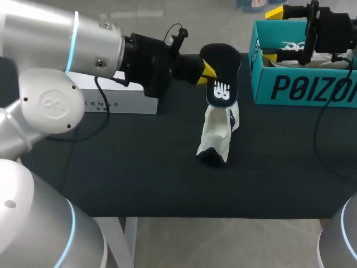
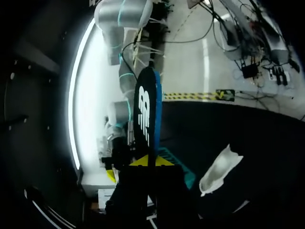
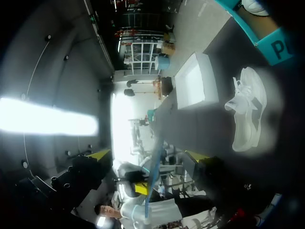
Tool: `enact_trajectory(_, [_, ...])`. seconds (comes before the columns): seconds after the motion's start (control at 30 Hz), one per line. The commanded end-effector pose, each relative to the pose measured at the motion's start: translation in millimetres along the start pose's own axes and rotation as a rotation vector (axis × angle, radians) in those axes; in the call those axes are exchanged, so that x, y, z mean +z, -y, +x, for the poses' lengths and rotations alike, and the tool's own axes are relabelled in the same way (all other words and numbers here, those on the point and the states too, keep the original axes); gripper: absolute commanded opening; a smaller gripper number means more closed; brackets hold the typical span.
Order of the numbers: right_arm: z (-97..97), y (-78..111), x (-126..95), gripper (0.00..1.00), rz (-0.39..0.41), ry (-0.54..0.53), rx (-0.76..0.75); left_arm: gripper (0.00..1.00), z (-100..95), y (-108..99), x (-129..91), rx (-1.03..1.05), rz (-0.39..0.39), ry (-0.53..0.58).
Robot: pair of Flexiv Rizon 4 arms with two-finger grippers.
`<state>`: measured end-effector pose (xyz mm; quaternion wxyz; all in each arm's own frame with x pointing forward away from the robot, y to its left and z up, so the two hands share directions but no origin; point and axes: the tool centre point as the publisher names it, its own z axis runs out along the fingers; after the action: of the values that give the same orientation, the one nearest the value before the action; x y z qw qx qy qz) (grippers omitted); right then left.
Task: Take the shoe out of the shoebox, open the shoe tongue, remove and reinsert the insole, then place the shoe into the shoebox
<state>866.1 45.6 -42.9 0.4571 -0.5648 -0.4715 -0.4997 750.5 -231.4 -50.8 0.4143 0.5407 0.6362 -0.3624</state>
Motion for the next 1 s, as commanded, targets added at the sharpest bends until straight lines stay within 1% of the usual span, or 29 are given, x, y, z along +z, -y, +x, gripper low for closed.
enact_trajectory(0.03, [-0.6, 0.8, 4, 1.00, 0.014, -0.010, 0.007, 0.00, -8.8, -6, 1, 0.000, 0.012, -0.030])
enact_trajectory(0.13, [-2.0, 4.2, 6, 1.00, 0.033, -0.022, 0.023, 0.00, -8.8, -6, 1, 0.000, 0.012, -0.030])
enact_trajectory(0.23, [-3.3, 9.3, 10, 1.00, 0.050, -0.017, 0.026, 0.00, -10.9, -15, 4, 0.033, 0.014, -0.005])
enact_trajectory(0.27, [-3.2, 11.1, 11, 1.00, 0.055, -0.018, 0.028, 0.00, -10.9, -19, 7, 0.065, -0.006, 0.007])
enact_trajectory(0.37, [-2.4, 16.6, 15, 1.00, 0.067, -0.003, 0.024, 0.00, -10.6, -28, 14, 0.090, -0.019, 0.027])
enact_trajectory(0.4, [-2.1, 17.9, 16, 1.00, 0.068, 0.001, 0.023, 0.00, -10.0, -30, 17, 0.134, -0.031, 0.011])
enact_trajectory(0.5, [-2.0, 20.1, 18, 1.00, 0.065, 0.005, 0.022, 0.00, -9.1, -36, 23, 0.140, -0.024, 0.018])
enact_trajectory(0.67, [-1.7, 21.7, 20, 1.00, 0.051, 0.010, 0.020, 0.00, -8.4, -42, 32, 0.160, -0.011, -0.004])
enact_trajectory(0.87, [-0.9, 22.3, 21, 1.00, 0.049, 0.022, 0.027, 0.00, -4.0, -45, 38, 0.184, -0.009, -0.012])
enact_trajectory(0.93, [-0.6, 22.5, 21, 1.00, 0.051, 0.039, 0.031, 0.00, -2.4, -46, 37, 0.181, -0.013, -0.009])
enact_trajectory(1.0, [0.6, 22.9, 21, 1.00, 0.036, 0.086, 0.034, 0.00, 0.0, -47, 36, 0.175, -0.018, -0.012])
